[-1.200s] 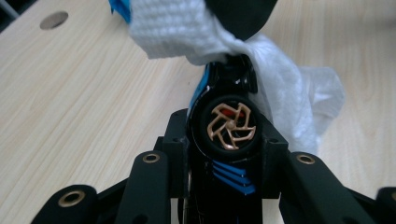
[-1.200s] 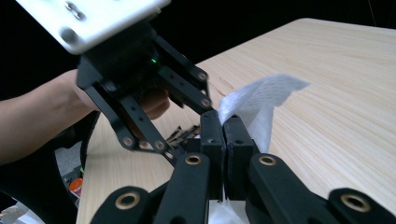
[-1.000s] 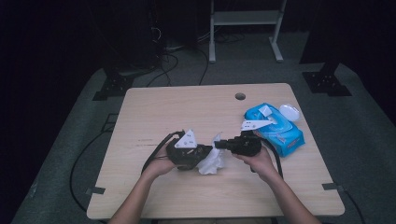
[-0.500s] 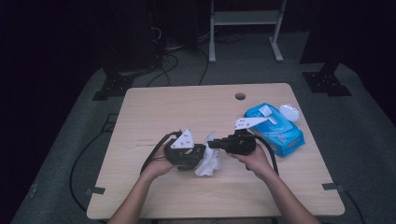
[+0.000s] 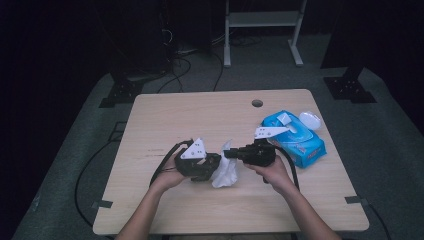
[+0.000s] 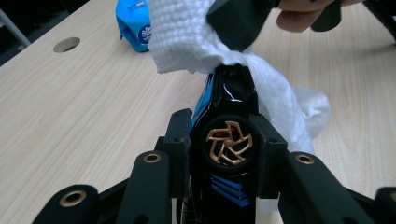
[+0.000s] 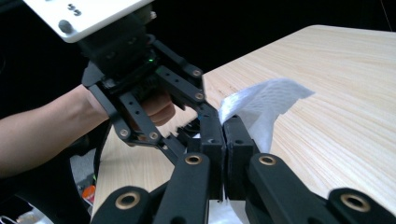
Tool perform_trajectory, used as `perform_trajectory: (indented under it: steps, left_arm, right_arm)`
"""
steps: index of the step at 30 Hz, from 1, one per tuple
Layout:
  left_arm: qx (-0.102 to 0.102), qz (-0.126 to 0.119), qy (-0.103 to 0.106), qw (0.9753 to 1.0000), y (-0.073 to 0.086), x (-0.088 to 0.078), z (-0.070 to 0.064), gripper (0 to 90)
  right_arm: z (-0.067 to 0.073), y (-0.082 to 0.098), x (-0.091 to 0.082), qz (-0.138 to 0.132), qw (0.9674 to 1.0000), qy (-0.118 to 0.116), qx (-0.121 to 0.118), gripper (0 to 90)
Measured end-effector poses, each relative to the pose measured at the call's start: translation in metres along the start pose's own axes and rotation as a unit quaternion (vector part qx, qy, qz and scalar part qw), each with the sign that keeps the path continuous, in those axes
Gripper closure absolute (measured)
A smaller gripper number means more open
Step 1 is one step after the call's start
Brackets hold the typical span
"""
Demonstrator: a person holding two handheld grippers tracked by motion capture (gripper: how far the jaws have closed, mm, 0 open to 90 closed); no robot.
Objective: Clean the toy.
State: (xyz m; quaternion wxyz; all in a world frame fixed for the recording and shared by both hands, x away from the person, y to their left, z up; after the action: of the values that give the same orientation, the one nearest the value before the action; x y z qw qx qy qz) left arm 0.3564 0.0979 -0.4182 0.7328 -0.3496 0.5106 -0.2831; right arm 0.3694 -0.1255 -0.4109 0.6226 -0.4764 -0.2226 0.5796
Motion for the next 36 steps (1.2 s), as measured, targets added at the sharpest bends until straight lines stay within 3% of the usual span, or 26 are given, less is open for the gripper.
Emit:
perform_trajectory:
  steps: [8,10,12,27,36]
  left_arm:
    - [-0.010,-0.015,-0.003,0.9998,0.001,-0.006,0.003,64.7]
    - [-0.012,-0.023,0.000,0.9997,0.000,-0.007,0.004,64.7]
    - [-0.012,-0.025,0.000,0.9996,0.000,-0.007,0.004,64.7]
    - [-0.019,-0.051,-0.003,0.9985,-0.002,-0.009,0.005,64.5]
    - [-0.024,-0.067,0.001,0.9974,0.002,-0.008,0.005,64.1]
  right_arm:
    - [-0.021,0.019,-0.003,0.001,0.9990,0.021,0.040,87.9]
    - [-0.024,0.022,-0.002,0.013,0.9988,0.034,0.033,87.9]
    - [-0.027,0.025,-0.001,0.015,0.9986,0.032,0.040,87.9]
    - [-0.015,0.011,-0.010,-0.016,0.9989,0.021,0.040,88.3]
    - [-0.006,-0.001,-0.011,-0.011,0.9995,0.019,0.021,88.8]
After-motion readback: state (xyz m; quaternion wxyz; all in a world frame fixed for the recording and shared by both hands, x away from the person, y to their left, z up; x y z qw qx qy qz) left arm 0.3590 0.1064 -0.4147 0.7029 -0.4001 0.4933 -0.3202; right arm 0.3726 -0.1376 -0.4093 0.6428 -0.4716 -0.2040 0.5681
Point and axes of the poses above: each handheld gripper's, and its own axes: x roughly forward along the jaws, y roughly out of its underside, z roughly to its left, the point moved 2 cm from there along x, roughly forward along the jaws, and after that the axes turned 7 degrees about x, right-handed, at the moved point
